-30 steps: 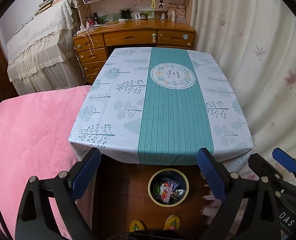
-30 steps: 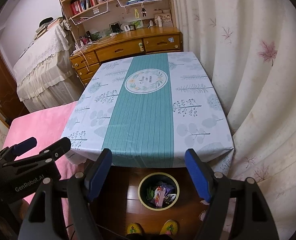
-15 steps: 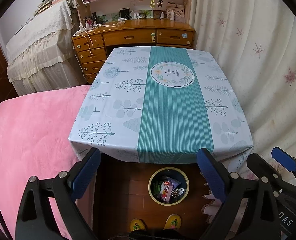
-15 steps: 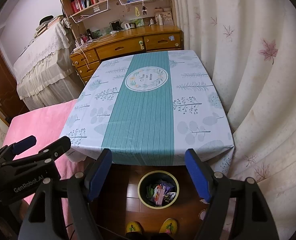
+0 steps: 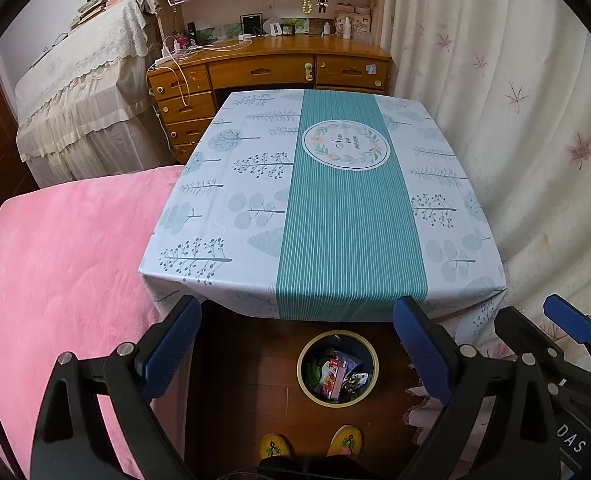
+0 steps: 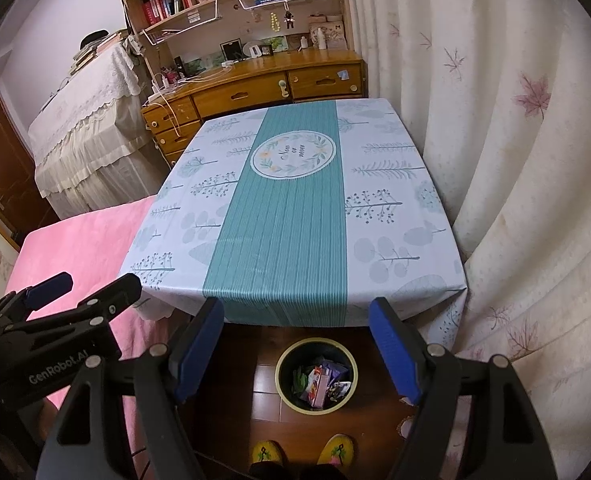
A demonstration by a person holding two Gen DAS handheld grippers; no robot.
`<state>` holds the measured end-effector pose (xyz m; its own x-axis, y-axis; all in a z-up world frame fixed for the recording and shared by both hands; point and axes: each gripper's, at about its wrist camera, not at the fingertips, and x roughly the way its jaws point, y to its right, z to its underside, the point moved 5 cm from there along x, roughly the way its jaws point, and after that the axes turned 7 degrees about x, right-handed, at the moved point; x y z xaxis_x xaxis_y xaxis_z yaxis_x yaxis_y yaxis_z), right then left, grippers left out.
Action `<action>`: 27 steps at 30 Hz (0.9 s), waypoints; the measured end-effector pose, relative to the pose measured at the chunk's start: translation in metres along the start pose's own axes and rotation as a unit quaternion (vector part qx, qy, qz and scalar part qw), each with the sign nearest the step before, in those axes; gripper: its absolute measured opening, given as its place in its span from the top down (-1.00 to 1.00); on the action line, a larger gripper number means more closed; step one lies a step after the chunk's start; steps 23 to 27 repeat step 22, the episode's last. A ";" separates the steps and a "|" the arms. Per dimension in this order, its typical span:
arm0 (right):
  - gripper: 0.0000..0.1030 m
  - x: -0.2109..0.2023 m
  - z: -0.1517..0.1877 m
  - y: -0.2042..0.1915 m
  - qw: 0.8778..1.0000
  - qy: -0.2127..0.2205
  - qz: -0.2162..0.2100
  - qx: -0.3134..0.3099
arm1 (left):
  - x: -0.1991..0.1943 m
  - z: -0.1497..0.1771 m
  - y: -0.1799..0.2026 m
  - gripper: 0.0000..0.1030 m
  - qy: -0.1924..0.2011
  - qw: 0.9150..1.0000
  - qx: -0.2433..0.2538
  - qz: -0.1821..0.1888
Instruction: Collect trash
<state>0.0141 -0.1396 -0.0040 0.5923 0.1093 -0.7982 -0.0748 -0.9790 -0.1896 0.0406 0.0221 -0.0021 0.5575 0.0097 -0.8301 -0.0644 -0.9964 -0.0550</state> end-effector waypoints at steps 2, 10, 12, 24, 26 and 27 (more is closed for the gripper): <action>-0.47 0.000 0.001 0.000 1.000 0.000 0.000 0.000 | -0.001 0.003 0.000 -0.86 0.000 1.000 0.000 -0.001; -0.47 -0.001 0.002 0.001 1.000 0.000 0.000 0.001 | -0.002 0.004 0.000 -0.86 0.001 1.000 0.002 0.000; -0.47 -0.001 0.002 0.001 1.000 0.000 0.000 0.001 | -0.003 0.005 0.000 -0.86 0.001 1.000 0.002 0.000; -0.47 -0.001 0.002 0.001 1.000 0.000 -0.001 0.002 | -0.004 0.006 0.000 -0.86 0.001 1.000 0.003 -0.001; -0.47 -0.001 0.002 0.001 1.000 0.000 -0.001 0.002 | -0.004 0.006 0.000 -0.86 0.001 1.000 0.003 -0.001; -0.47 -0.001 0.002 0.001 1.000 0.000 -0.001 0.002 | -0.004 0.006 0.000 -0.86 0.001 1.000 0.003 -0.001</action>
